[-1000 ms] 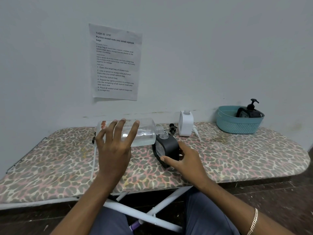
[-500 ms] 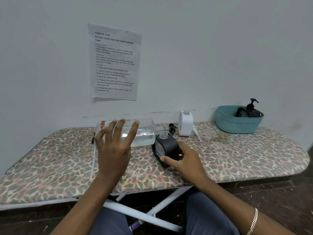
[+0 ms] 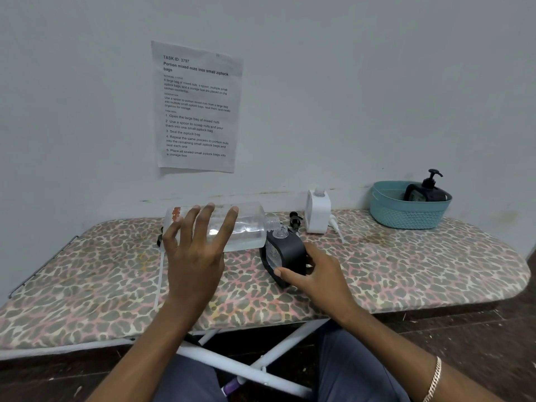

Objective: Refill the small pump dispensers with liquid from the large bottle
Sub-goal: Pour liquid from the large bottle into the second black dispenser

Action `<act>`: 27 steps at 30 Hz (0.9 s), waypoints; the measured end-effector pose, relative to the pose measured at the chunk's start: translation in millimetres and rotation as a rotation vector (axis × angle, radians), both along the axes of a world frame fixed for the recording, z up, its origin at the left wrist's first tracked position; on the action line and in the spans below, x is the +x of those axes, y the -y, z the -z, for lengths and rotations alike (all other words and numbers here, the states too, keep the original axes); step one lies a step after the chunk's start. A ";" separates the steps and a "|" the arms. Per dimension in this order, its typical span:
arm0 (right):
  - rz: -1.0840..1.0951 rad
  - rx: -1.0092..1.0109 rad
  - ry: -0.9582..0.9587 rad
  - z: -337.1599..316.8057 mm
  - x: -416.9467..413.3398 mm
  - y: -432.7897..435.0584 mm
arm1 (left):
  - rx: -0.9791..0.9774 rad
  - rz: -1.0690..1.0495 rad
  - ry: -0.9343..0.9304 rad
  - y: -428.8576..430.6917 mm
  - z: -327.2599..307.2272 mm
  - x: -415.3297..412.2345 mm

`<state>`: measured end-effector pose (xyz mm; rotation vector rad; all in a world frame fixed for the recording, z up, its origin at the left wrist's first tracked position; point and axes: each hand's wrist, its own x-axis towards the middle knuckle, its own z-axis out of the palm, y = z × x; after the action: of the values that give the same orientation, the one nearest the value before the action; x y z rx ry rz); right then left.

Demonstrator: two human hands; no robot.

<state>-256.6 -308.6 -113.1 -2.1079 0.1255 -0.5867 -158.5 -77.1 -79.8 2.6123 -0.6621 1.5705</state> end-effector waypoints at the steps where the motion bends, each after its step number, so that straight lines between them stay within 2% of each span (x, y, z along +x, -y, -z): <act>1: -0.002 0.000 0.000 0.3 0.1 0.1 | 0.000 0.000 0.000 0.2 -0.1 -0.1; 27: -0.003 -0.009 -0.001 -0.1 0.7 -0.2 | -0.004 0.002 0.008 0.9 -0.2 -0.4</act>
<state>-256.0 -308.3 -112.9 -2.1171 0.1202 -0.5848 -158.9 -77.9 -79.6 2.6036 -0.6610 1.5807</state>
